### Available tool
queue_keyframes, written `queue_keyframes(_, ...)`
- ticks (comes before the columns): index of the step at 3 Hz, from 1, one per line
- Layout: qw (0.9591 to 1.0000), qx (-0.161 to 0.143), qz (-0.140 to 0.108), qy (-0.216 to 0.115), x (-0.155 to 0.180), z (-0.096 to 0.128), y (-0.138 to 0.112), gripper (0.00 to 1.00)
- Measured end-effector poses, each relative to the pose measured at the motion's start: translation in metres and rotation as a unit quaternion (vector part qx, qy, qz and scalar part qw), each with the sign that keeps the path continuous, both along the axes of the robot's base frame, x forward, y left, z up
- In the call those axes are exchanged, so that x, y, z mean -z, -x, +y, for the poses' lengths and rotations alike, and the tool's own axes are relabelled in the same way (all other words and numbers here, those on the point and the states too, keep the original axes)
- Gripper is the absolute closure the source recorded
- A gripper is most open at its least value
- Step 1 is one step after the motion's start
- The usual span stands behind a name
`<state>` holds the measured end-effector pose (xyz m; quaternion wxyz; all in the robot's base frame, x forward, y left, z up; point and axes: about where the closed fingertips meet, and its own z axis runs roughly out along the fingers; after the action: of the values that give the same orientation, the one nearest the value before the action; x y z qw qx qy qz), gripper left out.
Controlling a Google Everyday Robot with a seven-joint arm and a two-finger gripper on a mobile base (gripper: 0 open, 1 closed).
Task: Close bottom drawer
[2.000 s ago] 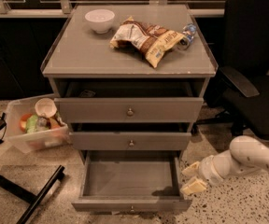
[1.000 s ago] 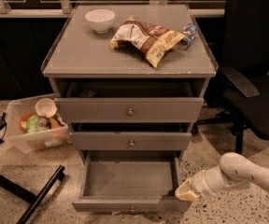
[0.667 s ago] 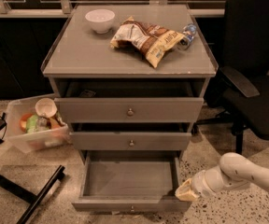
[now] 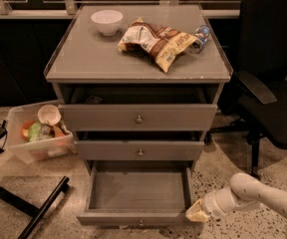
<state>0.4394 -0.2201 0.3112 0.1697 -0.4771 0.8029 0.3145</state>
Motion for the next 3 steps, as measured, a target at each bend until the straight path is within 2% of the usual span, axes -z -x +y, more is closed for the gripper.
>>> queue_keyframes(1, 0.9999, 0.002, 0.002, -0.013, 0.045, 0.001, 0.001, 1.00)
queue_keyframes(3, 0.9996, -0.020, -0.013, -0.016, 0.114, 0.017, -0.004, 1.00)
